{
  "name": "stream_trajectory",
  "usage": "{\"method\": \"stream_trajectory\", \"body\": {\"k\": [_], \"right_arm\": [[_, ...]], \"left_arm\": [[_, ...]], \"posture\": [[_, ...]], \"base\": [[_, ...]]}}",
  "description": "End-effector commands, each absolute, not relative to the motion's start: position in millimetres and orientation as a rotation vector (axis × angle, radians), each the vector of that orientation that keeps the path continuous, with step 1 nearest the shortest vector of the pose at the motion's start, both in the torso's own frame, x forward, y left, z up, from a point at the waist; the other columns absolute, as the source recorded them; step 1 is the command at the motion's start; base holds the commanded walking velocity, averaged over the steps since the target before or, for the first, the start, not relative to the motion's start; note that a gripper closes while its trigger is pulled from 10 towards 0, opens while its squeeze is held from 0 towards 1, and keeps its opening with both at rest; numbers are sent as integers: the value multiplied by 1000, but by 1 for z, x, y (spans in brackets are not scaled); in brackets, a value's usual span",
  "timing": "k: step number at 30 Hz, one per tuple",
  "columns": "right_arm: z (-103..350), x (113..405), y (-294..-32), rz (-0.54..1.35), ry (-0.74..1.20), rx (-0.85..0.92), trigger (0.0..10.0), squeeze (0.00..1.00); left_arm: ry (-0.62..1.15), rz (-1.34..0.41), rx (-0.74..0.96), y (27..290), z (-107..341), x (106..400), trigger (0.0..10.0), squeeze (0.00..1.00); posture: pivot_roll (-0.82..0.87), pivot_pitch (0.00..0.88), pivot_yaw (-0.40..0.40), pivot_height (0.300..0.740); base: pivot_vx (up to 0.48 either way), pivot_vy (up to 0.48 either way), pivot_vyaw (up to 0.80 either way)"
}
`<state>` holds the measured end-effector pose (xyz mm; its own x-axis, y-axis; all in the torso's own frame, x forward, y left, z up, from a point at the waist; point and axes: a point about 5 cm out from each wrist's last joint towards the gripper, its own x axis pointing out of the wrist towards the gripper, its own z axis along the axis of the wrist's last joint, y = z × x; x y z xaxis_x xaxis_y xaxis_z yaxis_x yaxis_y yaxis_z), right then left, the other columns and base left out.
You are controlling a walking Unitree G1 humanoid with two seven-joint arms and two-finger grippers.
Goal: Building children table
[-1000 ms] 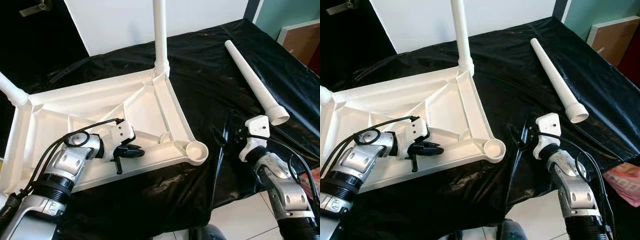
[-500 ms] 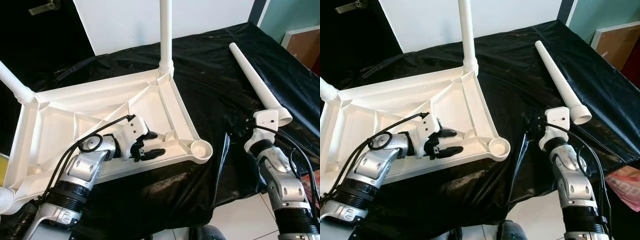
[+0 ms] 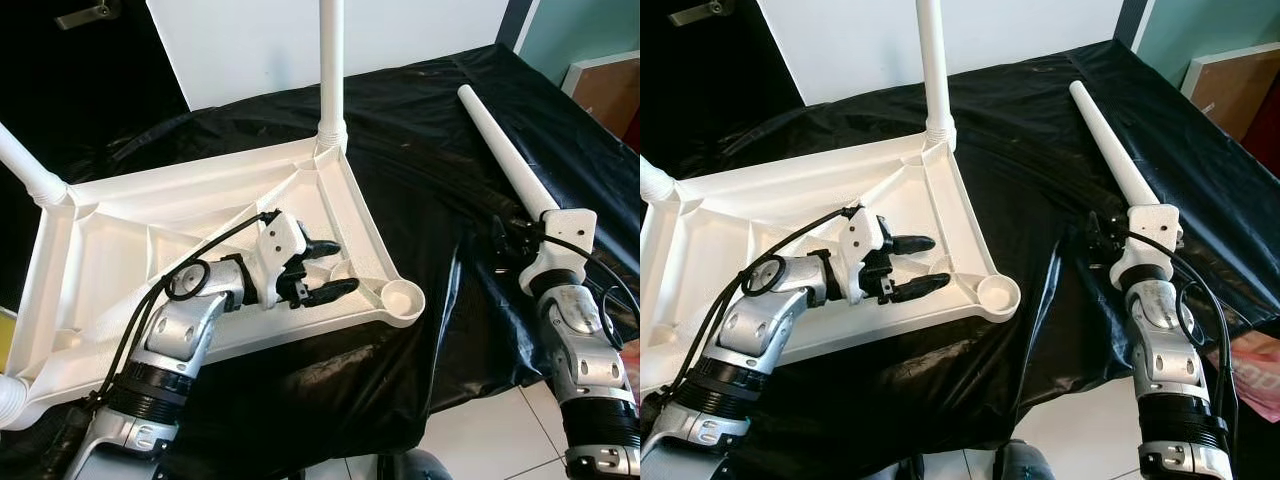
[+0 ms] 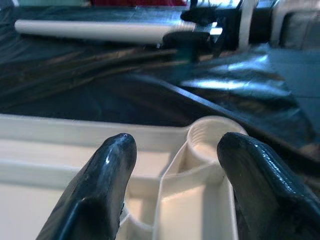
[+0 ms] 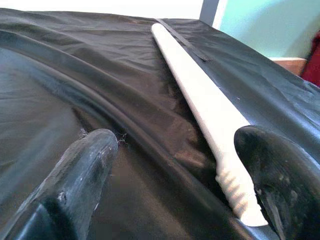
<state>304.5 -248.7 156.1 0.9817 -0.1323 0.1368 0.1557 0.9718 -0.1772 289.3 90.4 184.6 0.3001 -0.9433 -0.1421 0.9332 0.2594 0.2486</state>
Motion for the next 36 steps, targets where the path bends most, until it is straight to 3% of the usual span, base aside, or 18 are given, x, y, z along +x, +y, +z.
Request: {"method": "stream_trajectory", "body": {"k": [1,19,36], "right_arm": [[156,303,-254,-169,-126,-191,10000,0],[153,308,-299,-483,-83,-196,10000,0],[147,327,-305,-319,9,-97,10000,0]], "left_arm": [[-40,-1195,290,94,185,292,10000,0],[-162,-1314,185,65,215,274,10000,0],[-148,-1309,176,64,217,271,10000,0]], "posture": [[-49,143,37,740],[-52,139,53,740],[-44,148,55,740]], "base": [[0,0,0],[0,0,0],[0,0,0]]}}
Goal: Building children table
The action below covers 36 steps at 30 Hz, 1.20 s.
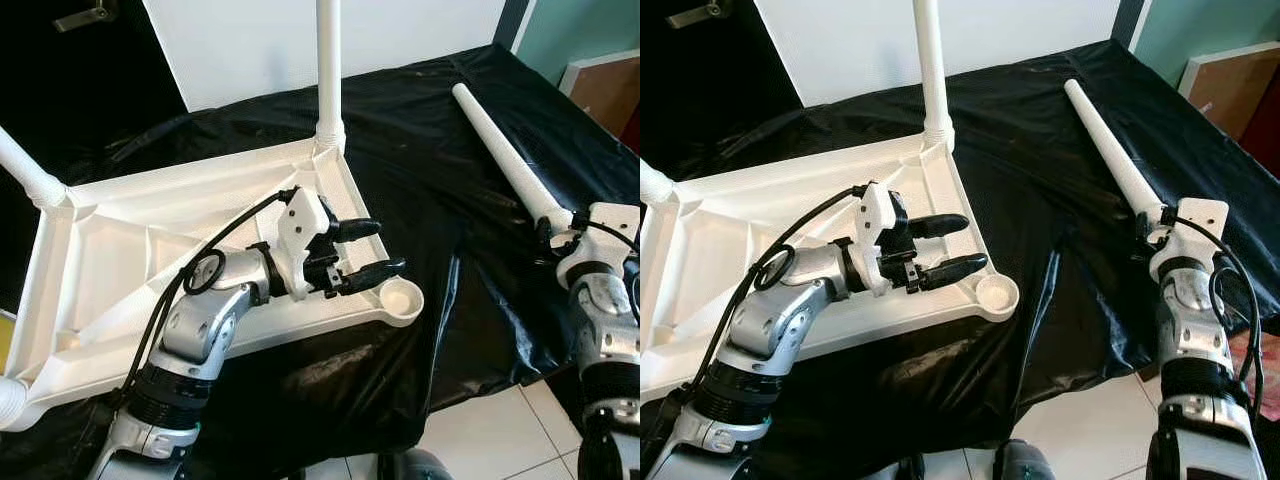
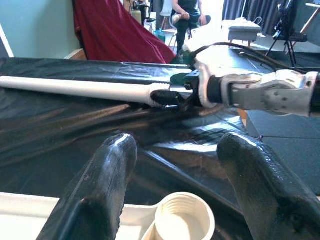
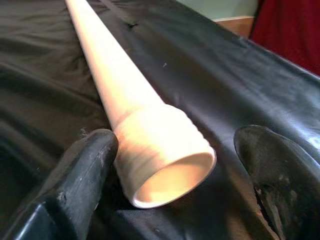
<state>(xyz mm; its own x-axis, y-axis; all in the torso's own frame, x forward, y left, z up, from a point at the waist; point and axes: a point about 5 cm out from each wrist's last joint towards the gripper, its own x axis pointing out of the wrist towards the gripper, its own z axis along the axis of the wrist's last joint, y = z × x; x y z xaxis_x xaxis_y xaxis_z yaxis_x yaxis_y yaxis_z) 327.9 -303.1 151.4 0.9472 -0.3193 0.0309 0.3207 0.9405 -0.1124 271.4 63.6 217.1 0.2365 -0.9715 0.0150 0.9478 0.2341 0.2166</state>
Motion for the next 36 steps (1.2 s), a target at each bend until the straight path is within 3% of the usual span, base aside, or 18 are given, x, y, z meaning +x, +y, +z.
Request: {"method": "stream_trajectory", "body": {"k": [1,18,19,20,21,22,23,24,25,36], "right_arm": [[147,330,-306,-304,14,-94,10000,0],[153,344,-312,-202,56,-21,10000,0],[150,344,-315,-217,85,-2,4980,0],[150,344,-315,-217,85,-2,4980,0],[147,344,-318,-223,112,11,3961,0],[147,344,-318,-223,112,11,3961,0],[143,343,-318,-212,137,25,3020,0],[140,343,-317,-204,155,26,3020,0],[137,342,-316,-195,172,16,10000,0],[131,344,-310,-137,194,17,10000,0]], "left_arm": [[-145,-1306,174,64,217,270,10000,0],[-139,-1293,181,65,218,271,10000,0],[-139,-1288,181,65,218,271,10000,0],[-139,-1288,181,65,218,271,10000,0],[-138,-1283,180,65,218,271,10000,0],[-138,-1283,180,65,218,271,10000,0],[-137,-1279,179,65,218,271,10000,0],[-136,-1278,178,65,218,271,10000,0],[-135,-1276,178,65,218,271,10000,0],[-135,-1270,178,66,218,272,10000,0]], "posture": [[-44,146,55,740],[-38,144,52,740],[-38,144,50,740],[-38,144,50,740],[-37,143,49,740],[-37,143,49,740],[-37,144,48,740],[-36,144,46,740],[-36,144,46,740],[-39,146,44,740]], "base": [[0,0,0],[0,0,0],[0,0,0],[0,0,0],[0,0,0],[0,0,0],[0,0,0],[0,0,0],[0,0,0],[0,0,0]]}}
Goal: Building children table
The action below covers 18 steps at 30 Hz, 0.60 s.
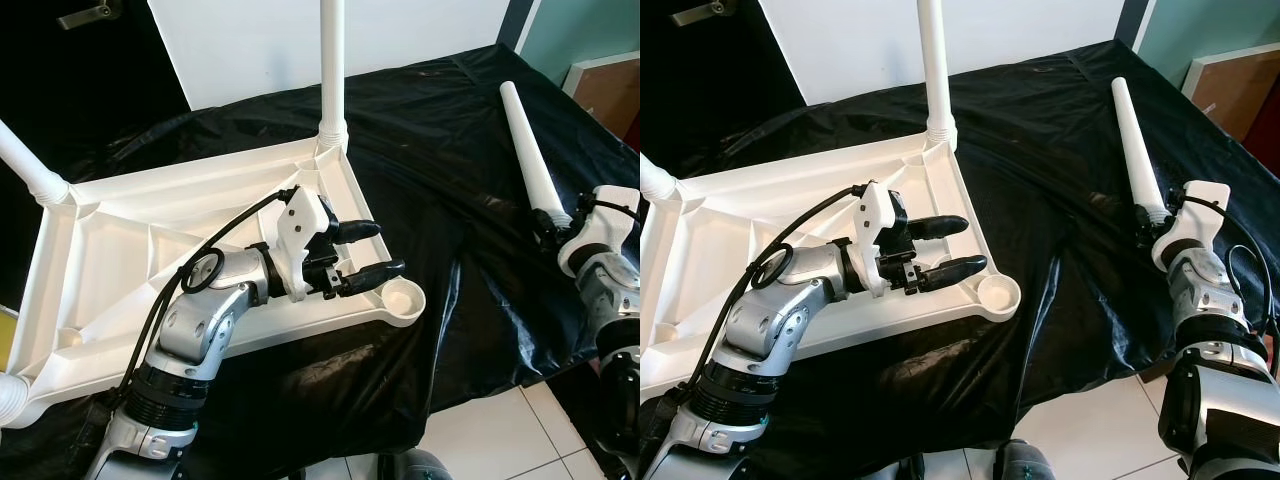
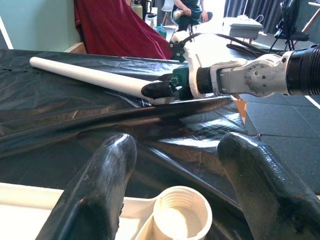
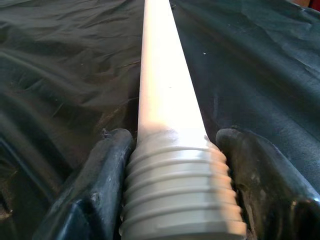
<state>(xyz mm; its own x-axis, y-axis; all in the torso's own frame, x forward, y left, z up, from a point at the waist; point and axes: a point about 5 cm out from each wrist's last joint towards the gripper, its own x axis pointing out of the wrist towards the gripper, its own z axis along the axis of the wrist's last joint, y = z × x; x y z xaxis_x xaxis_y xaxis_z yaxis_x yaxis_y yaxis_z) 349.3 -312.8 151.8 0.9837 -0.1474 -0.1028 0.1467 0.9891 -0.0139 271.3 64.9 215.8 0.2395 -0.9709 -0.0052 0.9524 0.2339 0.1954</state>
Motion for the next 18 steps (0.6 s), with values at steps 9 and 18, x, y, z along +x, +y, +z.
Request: {"method": "stream_trajectory", "body": {"k": [9,18], "right_arm": [[122,343,-305,-121,217,49,10000,0],[124,344,-304,-107,202,42,0,0]], "left_arm": [[-136,-1266,176,66,219,272,10000,0],[-132,-1264,177,66,219,273,10000,0]], "posture": [[-40,147,43,740],[-39,148,45,740]], "base": [[0,0,0],[0,0,0]]}}
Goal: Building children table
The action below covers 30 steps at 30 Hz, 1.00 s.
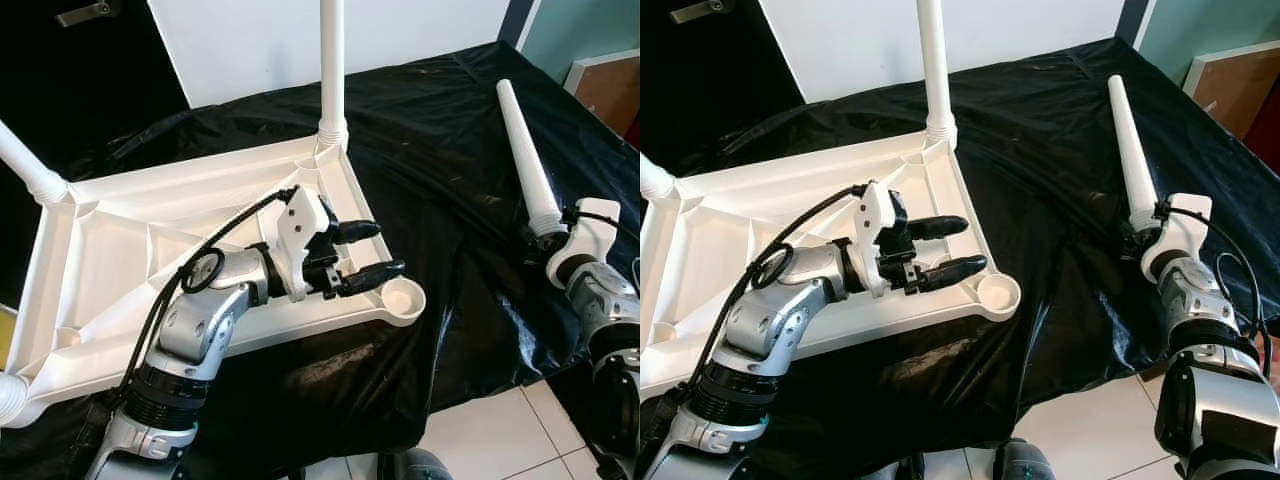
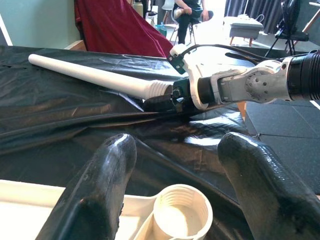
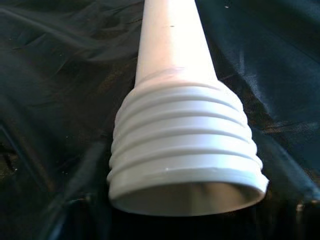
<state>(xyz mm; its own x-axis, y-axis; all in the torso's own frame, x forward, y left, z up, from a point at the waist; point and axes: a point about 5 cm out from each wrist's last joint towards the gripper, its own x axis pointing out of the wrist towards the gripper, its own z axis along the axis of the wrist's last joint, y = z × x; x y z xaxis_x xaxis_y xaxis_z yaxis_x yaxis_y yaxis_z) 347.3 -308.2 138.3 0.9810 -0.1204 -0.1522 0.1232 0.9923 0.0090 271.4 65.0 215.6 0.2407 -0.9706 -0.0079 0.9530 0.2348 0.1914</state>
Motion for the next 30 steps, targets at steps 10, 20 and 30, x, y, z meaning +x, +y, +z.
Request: {"method": "stream_trajectory", "body": {"k": [10,20,30], "right_arm": [[135,346,-270,49,40,-51,10000,0],[137,320,-229,159,-65,-8,10000,0],[134,289,-213,198,-49,29,10000,0]], "left_arm": [[-133,-1257,181,69,219,273,10000,0],[-133,-1254,184,69,219,273,10000,0],[-137,-1255,191,70,219,274,10000,0]], "posture": [[-31,147,35,740],[-43,150,32,740],[-45,149,32,740]], "base": [[0,0,0],[0,0,0],[0,0,0]]}}
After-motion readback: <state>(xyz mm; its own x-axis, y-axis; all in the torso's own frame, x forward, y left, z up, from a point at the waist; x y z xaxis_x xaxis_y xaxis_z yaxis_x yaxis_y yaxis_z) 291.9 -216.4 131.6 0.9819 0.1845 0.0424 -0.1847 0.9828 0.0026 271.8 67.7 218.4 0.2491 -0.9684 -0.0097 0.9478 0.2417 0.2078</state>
